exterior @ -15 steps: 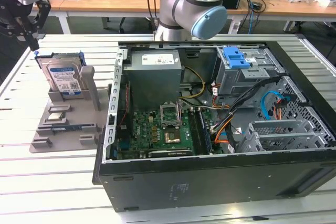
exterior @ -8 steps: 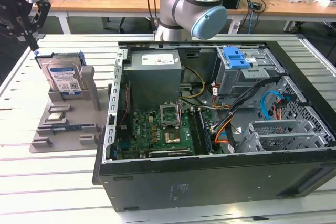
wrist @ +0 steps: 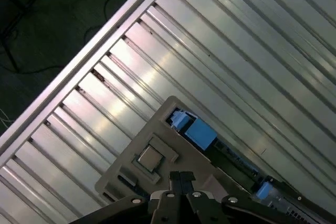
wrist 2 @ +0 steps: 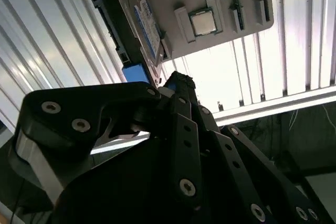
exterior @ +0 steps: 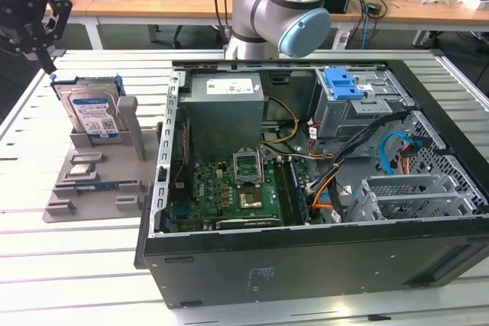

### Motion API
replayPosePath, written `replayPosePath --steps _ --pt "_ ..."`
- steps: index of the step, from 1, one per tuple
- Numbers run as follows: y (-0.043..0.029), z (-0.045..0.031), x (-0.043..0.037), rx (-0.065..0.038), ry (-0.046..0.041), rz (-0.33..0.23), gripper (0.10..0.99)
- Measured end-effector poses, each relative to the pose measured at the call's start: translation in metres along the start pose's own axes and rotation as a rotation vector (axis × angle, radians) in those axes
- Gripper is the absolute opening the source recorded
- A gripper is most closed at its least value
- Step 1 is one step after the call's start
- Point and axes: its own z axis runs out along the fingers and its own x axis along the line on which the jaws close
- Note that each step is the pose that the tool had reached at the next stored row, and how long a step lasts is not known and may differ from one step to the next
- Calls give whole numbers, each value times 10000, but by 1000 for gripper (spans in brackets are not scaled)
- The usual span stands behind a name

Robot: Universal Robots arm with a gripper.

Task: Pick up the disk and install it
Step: 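Pick up the disk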

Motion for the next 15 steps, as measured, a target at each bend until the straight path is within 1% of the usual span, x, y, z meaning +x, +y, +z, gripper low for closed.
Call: replayPosePath --steps 9,11,15 --pt "0 0 0 -40 52 -1641 106" --pt "0 0 0 -52 69 -2169 106" --pt "0 0 0 -68 89 -2776 106"
